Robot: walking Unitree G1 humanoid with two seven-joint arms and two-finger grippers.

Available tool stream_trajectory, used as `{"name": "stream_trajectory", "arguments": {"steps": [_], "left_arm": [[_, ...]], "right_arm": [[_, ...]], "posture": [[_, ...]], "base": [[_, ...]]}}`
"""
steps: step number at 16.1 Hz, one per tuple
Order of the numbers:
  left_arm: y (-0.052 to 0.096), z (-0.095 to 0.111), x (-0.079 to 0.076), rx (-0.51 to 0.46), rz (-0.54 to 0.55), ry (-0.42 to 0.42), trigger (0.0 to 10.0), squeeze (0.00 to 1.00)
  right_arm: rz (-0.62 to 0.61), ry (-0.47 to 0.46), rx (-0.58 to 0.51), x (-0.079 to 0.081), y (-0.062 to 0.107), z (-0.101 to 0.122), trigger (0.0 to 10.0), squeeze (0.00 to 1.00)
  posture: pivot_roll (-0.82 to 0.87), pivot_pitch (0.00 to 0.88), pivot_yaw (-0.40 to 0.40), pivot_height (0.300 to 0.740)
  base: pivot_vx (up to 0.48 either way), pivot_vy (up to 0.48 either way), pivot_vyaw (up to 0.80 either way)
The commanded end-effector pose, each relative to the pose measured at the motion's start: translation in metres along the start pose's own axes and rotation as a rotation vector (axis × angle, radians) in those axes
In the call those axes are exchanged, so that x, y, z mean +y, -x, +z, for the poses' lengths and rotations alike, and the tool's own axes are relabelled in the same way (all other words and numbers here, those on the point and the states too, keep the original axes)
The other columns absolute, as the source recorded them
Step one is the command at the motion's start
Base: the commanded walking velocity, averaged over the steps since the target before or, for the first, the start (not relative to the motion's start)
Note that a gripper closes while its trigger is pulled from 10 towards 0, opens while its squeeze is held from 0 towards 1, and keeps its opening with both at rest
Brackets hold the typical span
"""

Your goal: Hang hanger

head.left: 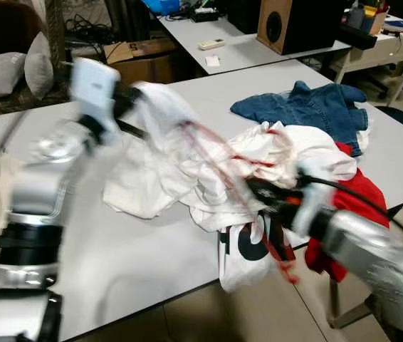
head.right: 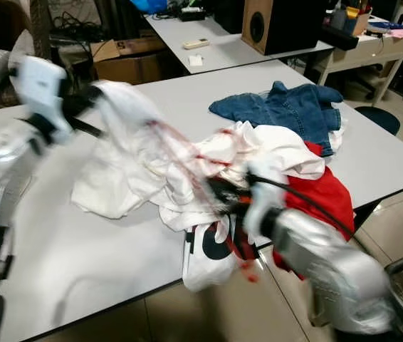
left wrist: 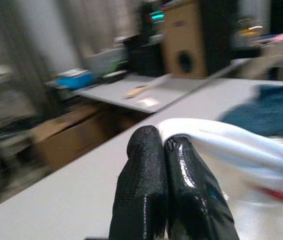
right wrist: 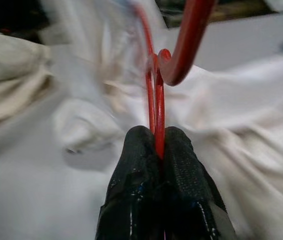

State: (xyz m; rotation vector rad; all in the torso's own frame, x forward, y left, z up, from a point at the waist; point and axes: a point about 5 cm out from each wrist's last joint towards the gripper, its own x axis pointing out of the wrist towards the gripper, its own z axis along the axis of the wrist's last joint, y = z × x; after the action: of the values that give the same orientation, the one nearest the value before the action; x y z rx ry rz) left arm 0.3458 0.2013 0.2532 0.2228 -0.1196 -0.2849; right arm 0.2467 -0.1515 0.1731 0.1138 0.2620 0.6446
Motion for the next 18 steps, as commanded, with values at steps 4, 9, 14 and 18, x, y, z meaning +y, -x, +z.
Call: {"name": "stream_trajectory", "arguments": {"steps": [4, 9, 14, 18], "left_arm": [[0.002, 0.01, 0.023, -0.048, 0.147, -0.013, 0.0, 0.0], [-0.006, 0.01, -0.003, -0.075, -0.037, 0.016, 0.0, 0.0], [-0.003, 0.02, -0.05, -0.146, -0.329, 0.071, 0.0, 0.0], [-0.001, 0.036, -0.053, -0.243, -0.374, 0.115, 0.0, 0.0]], "right_arm": [[0.195, 0.115, 0.099, 0.012, 0.033, -0.006, 10.0, 0.0], [0.167, 0.206, 0.051, 0.007, 0.037, 0.006, 10.0, 0.0], [0.122, 0.023, -0.043, 0.012, 0.012, 0.01, 10.0, 0.0], [0.389, 0.126, 0.26, 0.034, 0.026, -0.025, 10.0, 0.0]], "posture": [[-0.02, 0.0, 0.072, 0.74], [-0.03, 0.0, 0.078, 0.74], [-0.03, 0.0, 0.076, 0.74], [-0.03, 0.0, 0.078, 0.74]], "base": [[0.0, 0.0, 0.0], [0.0, 0.0, 0.0], [0.0, 0.0, 0.0], [0.0, 0.0, 0.0]]}}
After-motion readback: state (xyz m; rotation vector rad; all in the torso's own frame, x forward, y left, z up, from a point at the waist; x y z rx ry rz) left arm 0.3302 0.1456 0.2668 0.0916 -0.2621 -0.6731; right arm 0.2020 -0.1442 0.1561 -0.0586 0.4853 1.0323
